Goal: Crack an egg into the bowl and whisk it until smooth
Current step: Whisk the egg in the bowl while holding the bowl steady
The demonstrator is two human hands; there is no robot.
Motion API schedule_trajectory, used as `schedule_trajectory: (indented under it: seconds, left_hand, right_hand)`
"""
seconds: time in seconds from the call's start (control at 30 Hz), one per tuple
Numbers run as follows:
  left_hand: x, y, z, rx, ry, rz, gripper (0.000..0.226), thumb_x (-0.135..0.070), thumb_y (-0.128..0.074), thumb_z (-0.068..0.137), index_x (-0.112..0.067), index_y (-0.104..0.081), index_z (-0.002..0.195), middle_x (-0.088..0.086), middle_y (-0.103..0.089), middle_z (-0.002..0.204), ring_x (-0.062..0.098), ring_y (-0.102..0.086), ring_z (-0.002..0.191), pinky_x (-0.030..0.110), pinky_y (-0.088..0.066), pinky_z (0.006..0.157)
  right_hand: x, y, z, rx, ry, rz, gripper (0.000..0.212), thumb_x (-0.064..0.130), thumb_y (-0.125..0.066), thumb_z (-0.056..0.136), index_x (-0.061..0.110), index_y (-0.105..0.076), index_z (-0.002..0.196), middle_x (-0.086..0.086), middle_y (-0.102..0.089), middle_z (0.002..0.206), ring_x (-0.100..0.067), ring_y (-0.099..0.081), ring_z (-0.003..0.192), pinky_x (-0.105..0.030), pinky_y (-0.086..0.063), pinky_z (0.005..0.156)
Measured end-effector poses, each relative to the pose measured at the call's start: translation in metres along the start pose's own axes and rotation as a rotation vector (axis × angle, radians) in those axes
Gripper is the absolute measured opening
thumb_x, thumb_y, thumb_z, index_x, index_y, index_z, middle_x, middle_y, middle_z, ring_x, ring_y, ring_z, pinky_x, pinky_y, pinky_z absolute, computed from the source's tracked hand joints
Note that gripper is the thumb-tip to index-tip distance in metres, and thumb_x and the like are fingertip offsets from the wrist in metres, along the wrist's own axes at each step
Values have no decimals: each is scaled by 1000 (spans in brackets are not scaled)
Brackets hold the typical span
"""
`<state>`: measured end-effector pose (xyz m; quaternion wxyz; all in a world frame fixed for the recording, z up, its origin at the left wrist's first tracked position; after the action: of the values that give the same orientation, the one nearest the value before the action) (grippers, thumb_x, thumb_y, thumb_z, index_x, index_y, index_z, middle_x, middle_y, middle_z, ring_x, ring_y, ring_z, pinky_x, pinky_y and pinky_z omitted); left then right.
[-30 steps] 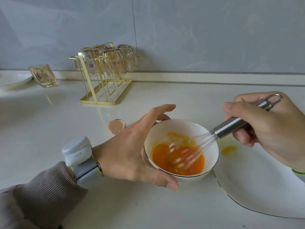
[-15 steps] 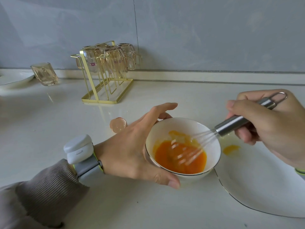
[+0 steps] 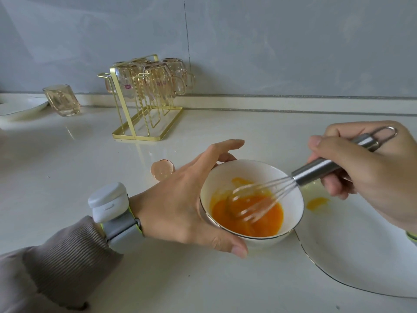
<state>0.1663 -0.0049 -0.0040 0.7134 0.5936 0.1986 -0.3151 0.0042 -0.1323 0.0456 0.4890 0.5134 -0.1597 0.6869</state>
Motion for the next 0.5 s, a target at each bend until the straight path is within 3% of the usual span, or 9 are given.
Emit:
schedule_trajectory:
  seconds: [0.13, 0.5]
  left_hand:
    - [1, 0, 0, -5, 0, 24, 129, -71, -84, 50, -43, -11, 153, -12, -45, 144, 12, -53, 133, 35, -53, 104]
    - [-1, 0, 0, -1, -3, -19, 124, -82, -73, 52, -43, -12, 153, -12, -46, 144, 17, -54, 133, 38, -54, 103]
  right_hand:
    - [-2, 1, 1, 10, -5, -37, 41, 10, -64, 95, -4, -59, 57, -12, -48, 35, -19, -38, 33, -17, -34, 38]
    - [-1, 5, 1, -30, 9, -21, 39, 16, -65, 93, -4, -59, 60, -10, -49, 35, -18, -38, 31, -16, -33, 37]
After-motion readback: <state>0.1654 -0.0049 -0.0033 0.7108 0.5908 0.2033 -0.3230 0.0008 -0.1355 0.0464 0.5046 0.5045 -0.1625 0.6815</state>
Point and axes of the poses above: each hand's wrist, its own z-axis towards the middle knuckle, its own y-axis out of the back of the hand, x = y × z, the point moved 10 cm from there along z, towards the middle knuckle
